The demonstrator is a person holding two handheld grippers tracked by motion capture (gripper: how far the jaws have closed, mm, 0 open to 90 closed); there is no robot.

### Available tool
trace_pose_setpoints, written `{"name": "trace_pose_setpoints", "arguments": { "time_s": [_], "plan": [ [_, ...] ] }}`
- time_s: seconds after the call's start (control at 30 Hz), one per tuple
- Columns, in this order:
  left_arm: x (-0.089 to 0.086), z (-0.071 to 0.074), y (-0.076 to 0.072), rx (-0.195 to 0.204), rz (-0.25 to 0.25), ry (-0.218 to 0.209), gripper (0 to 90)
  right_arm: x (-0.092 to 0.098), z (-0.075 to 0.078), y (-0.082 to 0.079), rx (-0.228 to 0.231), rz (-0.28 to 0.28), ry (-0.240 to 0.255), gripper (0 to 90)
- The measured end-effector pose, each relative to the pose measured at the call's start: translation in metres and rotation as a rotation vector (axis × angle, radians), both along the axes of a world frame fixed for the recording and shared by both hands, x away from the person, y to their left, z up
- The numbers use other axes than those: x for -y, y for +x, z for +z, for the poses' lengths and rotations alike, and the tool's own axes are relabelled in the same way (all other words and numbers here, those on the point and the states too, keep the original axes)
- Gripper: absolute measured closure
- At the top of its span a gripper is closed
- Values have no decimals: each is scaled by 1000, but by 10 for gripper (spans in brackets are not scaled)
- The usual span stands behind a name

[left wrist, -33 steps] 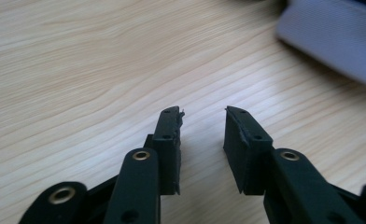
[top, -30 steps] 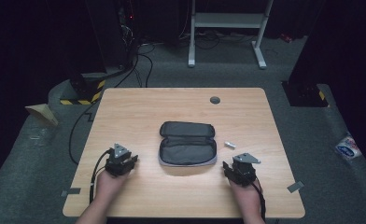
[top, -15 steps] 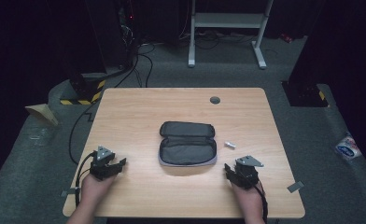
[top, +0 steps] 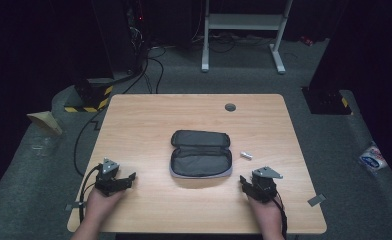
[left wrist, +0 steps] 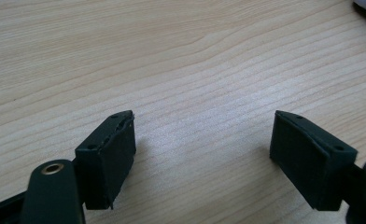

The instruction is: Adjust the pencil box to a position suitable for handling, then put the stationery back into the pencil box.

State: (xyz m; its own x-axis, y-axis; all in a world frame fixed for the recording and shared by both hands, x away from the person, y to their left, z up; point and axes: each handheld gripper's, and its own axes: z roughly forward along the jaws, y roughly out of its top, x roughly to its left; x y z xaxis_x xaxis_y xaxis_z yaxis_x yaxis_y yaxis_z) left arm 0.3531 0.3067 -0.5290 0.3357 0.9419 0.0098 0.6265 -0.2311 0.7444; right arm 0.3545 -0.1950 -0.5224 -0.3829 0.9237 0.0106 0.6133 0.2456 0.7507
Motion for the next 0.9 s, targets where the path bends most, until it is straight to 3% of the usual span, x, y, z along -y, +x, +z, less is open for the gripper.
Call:
{"name": "trace_pose_setpoints", "arguments": {
  "time_s": [0.57, 0.9],
  "plan": [
    [1, 0, 1, -1, -4, -4, 225, 2, 3, 2, 4, -5, 33, 456],
    [1, 0, 1, -1, -8, -5, 228, 5, 8, 2, 45, 16, 20, 414]
  ]
}}
